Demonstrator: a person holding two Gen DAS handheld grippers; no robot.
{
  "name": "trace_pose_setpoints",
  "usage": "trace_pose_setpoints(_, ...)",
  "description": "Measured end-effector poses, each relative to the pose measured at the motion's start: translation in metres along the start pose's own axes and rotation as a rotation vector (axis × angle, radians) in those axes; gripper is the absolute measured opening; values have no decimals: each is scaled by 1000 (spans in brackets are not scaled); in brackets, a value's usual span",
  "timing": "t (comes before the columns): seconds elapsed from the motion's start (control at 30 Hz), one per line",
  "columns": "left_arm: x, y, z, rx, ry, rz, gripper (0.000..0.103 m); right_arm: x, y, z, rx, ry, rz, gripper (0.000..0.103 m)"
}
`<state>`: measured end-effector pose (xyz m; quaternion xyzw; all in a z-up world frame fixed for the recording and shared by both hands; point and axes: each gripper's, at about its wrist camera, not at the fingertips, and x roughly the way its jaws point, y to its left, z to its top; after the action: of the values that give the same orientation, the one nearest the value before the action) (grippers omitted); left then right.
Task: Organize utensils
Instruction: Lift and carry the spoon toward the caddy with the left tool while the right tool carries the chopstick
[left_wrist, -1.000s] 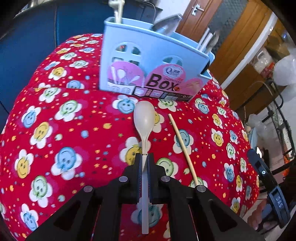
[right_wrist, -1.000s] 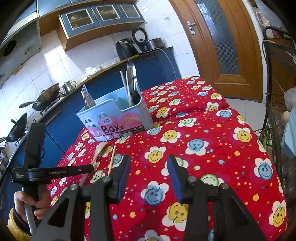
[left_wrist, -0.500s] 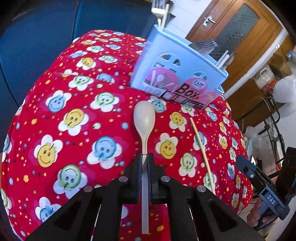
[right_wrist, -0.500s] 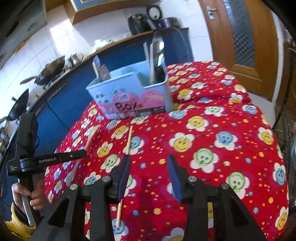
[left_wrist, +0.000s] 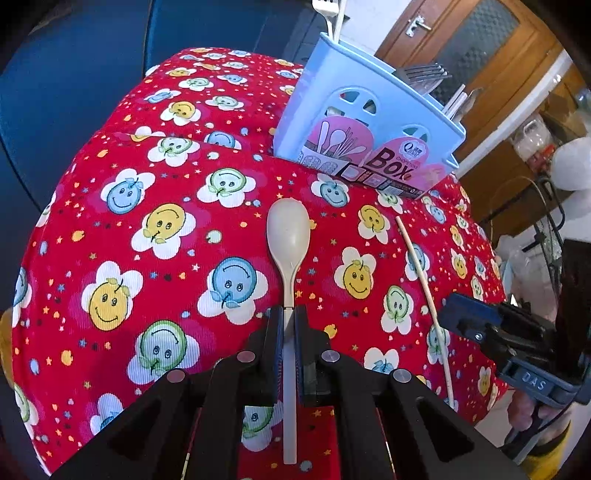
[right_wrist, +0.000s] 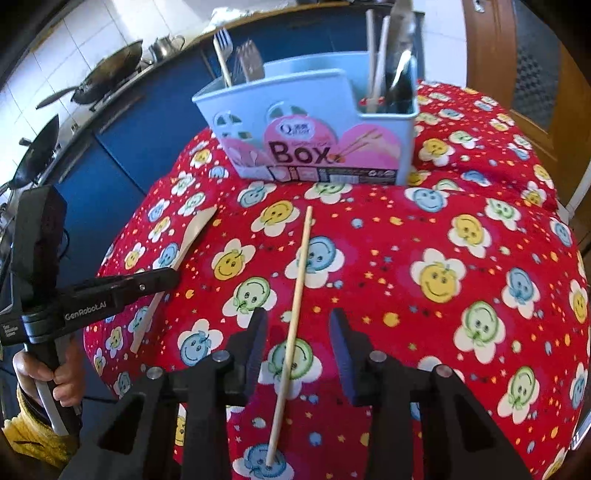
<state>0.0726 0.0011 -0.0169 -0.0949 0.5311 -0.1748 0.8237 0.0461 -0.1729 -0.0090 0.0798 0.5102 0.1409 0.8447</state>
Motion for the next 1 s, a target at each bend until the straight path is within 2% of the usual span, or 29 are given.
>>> trace_pose_setpoints(0.33,3,-1,6,27,21,6,5,24,4,22,-33,121,-51,26)
trace_pose_setpoints(0.43,4,-2,7,37,22,8,5,28,8,25,-63,134,-82,18)
trace_pose_setpoints(0.5,4,-4,6,47,19,13,5,28,7,25,-64,129,-78,9)
trace_pose_setpoints(0.57,3,-5,6,55,13,2,5,26,2,24,-43,118,-52,8)
trace_pose_setpoints(0.67,-3,-7,5,53,-16,-58,5,19,-8,20,17,67,26,6)
trace_pose_setpoints(0.77,-18,-12,6,71,-96,-80,5,5,-12,17,42,-15,76,6)
trace_pose_setpoints(1.0,-50,-19,16,72,-257,-101,5,-41,-19,14,49,-216,110,6)
